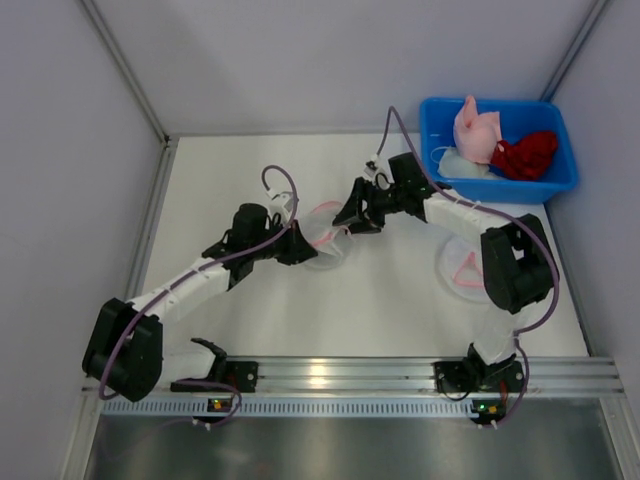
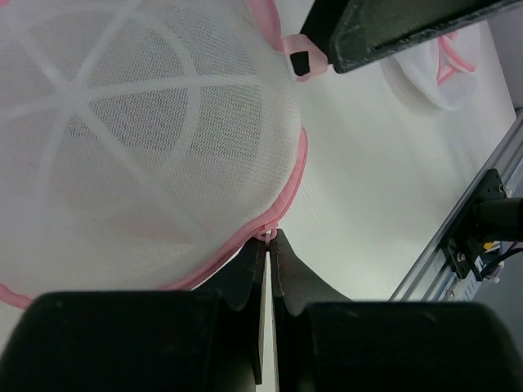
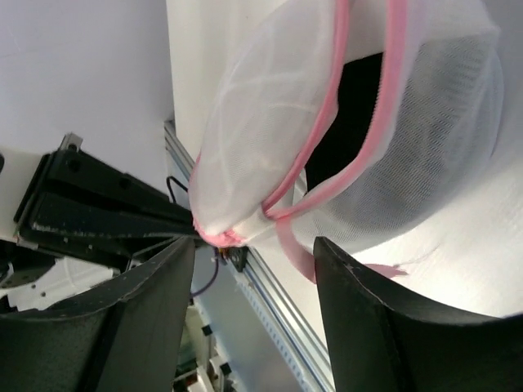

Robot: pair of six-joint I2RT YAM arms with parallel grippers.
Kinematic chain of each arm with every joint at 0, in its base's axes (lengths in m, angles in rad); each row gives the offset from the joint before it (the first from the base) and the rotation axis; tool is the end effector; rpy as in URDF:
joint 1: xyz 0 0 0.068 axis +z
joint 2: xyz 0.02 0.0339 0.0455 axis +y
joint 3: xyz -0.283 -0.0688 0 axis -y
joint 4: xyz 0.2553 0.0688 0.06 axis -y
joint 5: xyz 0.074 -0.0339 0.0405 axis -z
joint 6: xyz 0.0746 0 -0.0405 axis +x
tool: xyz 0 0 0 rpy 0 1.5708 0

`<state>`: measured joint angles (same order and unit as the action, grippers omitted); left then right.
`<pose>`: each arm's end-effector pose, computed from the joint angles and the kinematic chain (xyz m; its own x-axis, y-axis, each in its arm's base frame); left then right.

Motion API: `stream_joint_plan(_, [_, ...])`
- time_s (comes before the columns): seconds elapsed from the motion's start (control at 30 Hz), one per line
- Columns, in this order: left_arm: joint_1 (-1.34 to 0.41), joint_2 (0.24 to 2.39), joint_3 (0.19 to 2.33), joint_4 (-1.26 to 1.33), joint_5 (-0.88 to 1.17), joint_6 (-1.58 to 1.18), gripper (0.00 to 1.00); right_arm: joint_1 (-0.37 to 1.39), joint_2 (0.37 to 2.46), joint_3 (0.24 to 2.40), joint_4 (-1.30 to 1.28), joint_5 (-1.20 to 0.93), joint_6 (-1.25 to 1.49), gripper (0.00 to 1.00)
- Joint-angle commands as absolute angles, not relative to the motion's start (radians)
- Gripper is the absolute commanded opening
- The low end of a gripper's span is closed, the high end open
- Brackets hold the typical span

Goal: Place the bra in the laundry bag and zip it closed
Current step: Zip the zipper on the laundry bag.

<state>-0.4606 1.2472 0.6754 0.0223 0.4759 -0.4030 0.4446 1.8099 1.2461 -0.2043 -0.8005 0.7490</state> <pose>0.2507 -0.1625 0.2208 -0.7226 -0.0306 -0.6906 0.5019 0.6638 -0.5545 0.3611 0.2313 0.2152 -0.9806 0.0580 -0.1872 -0.1336 0.5013 0.8549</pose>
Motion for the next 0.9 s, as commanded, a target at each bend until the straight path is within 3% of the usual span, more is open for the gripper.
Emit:
stream_joint_plan(0.0, [-0.469,1.262,0.719,0.054,0.489,-0.422,0.00,0.457,1.718,1.275,-0.325,-0.801,0.640,0.59])
stream_joint_plan(0.27, [-0.499,1.259,0.723,0.052,0.463,-0.426,0.00,0.482,1.689,1.288,-0.412,-0.758,0.586,0.65])
stream_joint_plan(0.43, [-0.514,1.246,0.718,0.057,0.459,-0.440,0.00,0.497,1.666,1.236,-0.384,-0.795,0.624,0.55])
stream_joint_plan(0.77, [-0.561,1.247,0.719,0.063,0.449,-0.440,0.00,0.558,1.739,1.236,-0.282,-0.772,0.709,0.59])
stream_joint_plan(0.87, [-0.566,1.247,0.726,0.064,0.459,-0.430,0.00,0.565,1.765,1.249,-0.282,-0.753,0.703,0.47])
